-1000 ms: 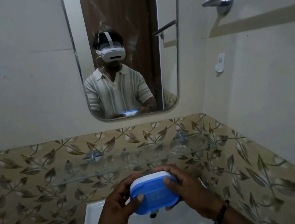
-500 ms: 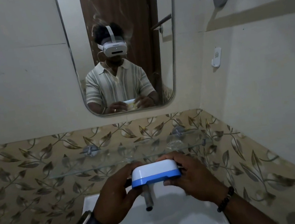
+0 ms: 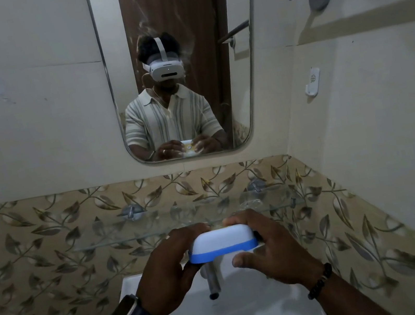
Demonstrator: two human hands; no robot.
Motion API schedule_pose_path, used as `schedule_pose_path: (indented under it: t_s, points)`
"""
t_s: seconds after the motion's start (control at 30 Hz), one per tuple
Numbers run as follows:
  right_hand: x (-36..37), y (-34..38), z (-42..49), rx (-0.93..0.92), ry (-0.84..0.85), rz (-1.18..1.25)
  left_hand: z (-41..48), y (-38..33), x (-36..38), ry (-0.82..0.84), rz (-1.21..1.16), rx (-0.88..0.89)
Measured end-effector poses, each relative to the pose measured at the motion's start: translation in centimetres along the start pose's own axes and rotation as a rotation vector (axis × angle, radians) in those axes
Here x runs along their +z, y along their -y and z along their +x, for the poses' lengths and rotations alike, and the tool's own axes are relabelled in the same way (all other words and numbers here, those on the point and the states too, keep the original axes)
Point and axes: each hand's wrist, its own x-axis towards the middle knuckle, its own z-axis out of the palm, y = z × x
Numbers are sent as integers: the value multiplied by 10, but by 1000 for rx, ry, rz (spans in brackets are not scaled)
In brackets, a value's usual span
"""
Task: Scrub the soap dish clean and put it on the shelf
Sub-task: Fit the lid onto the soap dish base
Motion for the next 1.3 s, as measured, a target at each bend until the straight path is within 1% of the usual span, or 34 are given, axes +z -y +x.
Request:
schedule_pose_path:
  t_s: [0.1,0.17,0.27,0.37,0.5,0.73,0.87,1.07,1.17,1.3]
  points:
    - [2,2,6,-43,-6,-26,5,2,-2,17,87,63]
    - [5,1,13,-33,-49,-74,10,5,-4,25,128,80]
    - [10,-5,28,3,-104,-99,20,13,-10,55,124,62]
    - [14,-14,50,14,-121,-97,37,23,-15,69,129,35]
    - [21,-30,82,-11,-113,-126,69,41,-12,38,234,5]
    - [30,-65,114,23,-85,-248,100,75,0,109,344,-18]
    - [40,-84,122,51,-66,-275,102,92,10,119,362,-55]
    - [58,-111,117,152,9,-258,95,110,34,219,385,-211]
    - [63,-118,117,186,-4,-280,91,116,42,199,388,-226]
    - [63,-121,118,171,16,-275,87,122,43,188,381,-231]
